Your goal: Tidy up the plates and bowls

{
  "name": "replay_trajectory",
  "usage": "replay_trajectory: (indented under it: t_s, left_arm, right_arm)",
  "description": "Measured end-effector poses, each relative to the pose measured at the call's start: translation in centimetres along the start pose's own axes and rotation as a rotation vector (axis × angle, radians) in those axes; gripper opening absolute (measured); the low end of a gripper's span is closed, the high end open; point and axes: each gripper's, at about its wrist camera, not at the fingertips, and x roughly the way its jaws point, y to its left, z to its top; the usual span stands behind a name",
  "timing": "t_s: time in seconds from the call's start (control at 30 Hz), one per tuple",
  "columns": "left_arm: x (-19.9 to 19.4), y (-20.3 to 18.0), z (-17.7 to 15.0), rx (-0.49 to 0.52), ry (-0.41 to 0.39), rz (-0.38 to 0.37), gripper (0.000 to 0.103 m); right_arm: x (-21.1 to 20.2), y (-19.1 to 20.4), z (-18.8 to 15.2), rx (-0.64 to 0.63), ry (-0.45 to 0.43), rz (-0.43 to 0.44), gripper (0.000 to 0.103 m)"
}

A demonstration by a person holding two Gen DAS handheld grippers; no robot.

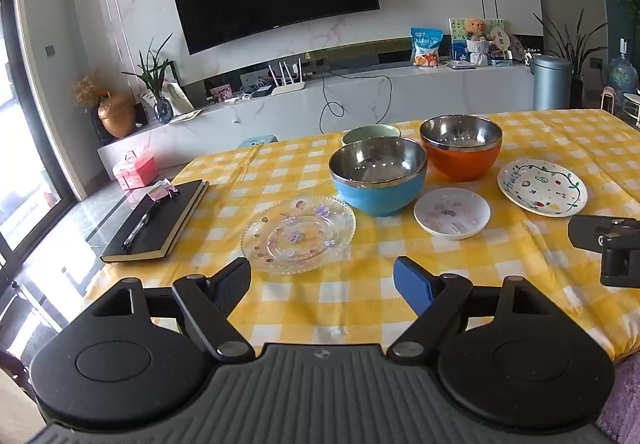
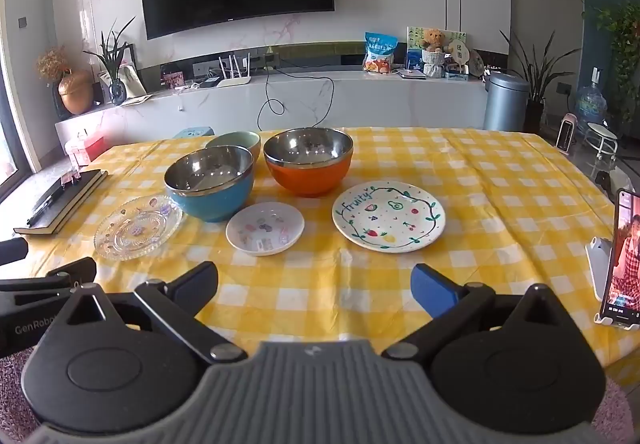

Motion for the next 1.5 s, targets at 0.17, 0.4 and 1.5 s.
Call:
replay_trajectory:
  t_s: [0.17, 0.4, 1.5]
  left_arm:
    - [0.04, 0.10, -0.04, -0.007, 0.004, -0.021, 0.095]
    - [-0.02, 0.05, 0.16, -0.018, 0.009, -0.026, 0.094]
    - [0.22, 0.15, -0.09, -0.018, 0.009, -0.024, 0.094]
  right_arm:
    - [0.00, 0.04, 0.01, -0.001, -0.001, 0.000, 0.101]
    - [0.00, 0.08, 0.03, -0.003, -0.003, -0.003, 0.101]
    - [-0.70, 0.84, 0.18, -0.043, -0.030, 0.020, 0.101]
